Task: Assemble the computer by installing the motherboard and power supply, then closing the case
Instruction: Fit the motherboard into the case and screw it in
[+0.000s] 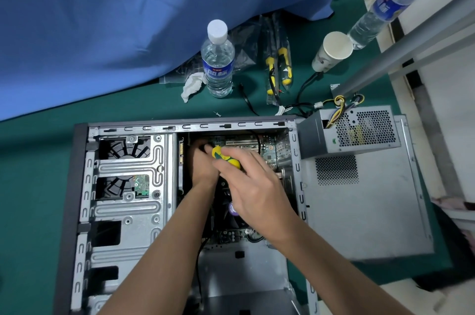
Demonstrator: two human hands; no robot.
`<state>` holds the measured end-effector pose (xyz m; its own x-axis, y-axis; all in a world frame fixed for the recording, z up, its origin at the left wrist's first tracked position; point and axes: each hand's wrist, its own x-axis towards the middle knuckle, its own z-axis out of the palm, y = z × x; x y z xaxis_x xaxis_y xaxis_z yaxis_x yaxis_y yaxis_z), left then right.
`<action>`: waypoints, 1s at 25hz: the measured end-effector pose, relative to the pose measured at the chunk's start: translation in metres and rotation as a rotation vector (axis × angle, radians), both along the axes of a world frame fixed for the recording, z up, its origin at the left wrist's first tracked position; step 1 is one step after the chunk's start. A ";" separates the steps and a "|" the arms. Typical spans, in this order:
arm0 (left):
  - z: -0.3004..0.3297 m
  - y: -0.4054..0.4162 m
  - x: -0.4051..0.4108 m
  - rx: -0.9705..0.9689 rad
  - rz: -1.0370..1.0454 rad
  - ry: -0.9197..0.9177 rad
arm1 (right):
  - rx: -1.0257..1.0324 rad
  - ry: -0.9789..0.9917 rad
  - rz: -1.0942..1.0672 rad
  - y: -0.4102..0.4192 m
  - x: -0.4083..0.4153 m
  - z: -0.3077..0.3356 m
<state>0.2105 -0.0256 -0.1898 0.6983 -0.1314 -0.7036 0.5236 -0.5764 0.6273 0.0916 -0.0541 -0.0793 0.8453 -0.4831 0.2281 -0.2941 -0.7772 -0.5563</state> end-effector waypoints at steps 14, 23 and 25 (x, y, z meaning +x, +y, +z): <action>0.009 -0.005 0.002 0.116 -0.210 -0.172 | 0.111 -0.068 -0.159 -0.006 -0.003 -0.001; 0.002 -0.006 0.003 0.092 -0.210 -0.160 | 0.005 -0.085 -0.118 -0.011 0.008 -0.002; 0.005 -0.004 0.001 0.087 -0.193 -0.144 | -0.016 -0.096 -0.112 -0.007 0.003 -0.002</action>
